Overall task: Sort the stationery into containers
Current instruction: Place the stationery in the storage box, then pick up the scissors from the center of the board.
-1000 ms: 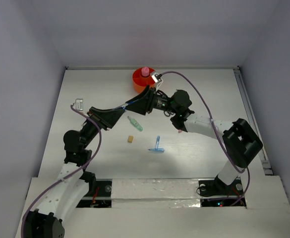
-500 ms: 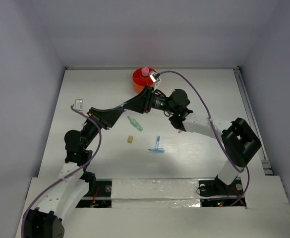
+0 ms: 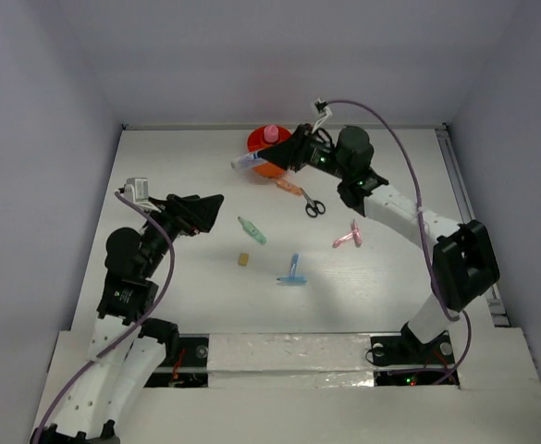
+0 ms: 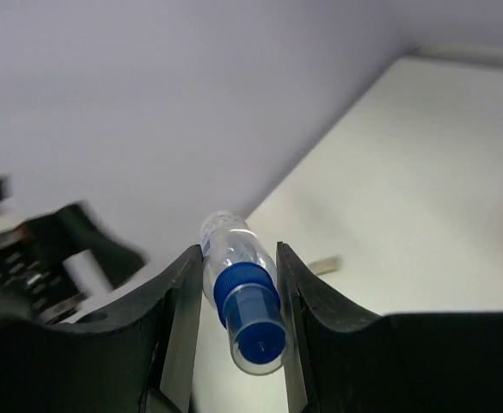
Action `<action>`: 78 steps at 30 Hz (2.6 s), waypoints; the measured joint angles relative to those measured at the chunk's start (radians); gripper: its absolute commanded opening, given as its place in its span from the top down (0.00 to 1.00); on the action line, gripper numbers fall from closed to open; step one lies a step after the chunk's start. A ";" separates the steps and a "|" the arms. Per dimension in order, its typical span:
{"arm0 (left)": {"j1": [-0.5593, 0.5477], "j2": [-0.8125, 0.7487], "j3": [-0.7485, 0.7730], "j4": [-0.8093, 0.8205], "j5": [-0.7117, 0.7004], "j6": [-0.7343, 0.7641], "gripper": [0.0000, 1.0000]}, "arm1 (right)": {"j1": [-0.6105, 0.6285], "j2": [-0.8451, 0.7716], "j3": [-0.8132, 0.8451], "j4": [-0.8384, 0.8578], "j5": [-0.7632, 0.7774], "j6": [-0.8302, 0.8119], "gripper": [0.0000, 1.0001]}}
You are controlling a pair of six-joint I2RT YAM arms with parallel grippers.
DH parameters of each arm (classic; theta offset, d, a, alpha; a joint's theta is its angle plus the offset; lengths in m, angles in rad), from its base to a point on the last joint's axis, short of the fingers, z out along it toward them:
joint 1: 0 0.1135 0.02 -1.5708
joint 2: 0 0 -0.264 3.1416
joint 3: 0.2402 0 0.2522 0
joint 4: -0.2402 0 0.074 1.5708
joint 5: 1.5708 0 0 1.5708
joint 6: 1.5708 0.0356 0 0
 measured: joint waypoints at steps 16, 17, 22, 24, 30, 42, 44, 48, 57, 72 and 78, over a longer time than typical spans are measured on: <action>-0.001 0.201 0.135 -0.356 -0.120 0.362 0.01 | -0.077 0.355 0.729 -0.871 0.480 -0.589 0.95; -0.001 0.202 0.135 -0.359 -0.120 0.367 0.01 | -0.078 0.375 0.734 -0.902 0.499 -0.606 0.95; -0.001 0.201 0.135 -0.360 -0.121 0.383 0.01 | -0.078 0.454 0.776 -1.024 0.563 -0.668 0.95; -0.001 0.201 0.135 -0.360 -0.121 0.386 0.01 | -0.079 0.473 0.797 -1.051 0.579 -0.684 0.96; -0.001 0.204 0.135 -0.360 -0.121 0.386 0.01 | -0.086 0.504 0.841 -1.053 0.596 -0.703 0.96; -0.001 0.204 0.135 -0.360 -0.121 0.386 0.01 | -0.096 0.538 0.901 -1.044 0.617 -0.710 0.96; -0.001 0.204 0.135 -0.360 -0.121 0.386 0.01 | -0.100 0.562 0.928 -1.042 0.618 -0.712 0.96; -0.001 0.205 0.135 -0.360 -0.121 0.387 0.01 | -0.105 0.603 0.937 -1.036 0.623 -0.724 0.94; -0.001 0.215 0.135 -0.359 -0.121 0.386 0.01 | -0.106 0.649 0.949 -1.025 0.658 -0.750 0.07; 0.001 0.209 0.135 -0.359 -0.116 0.386 0.01 | -0.111 0.231 0.398 -0.826 0.627 -0.655 0.95; 0.001 0.176 0.135 -0.359 -0.105 0.386 0.01 | -0.132 0.103 0.108 -0.782 0.637 -0.568 0.73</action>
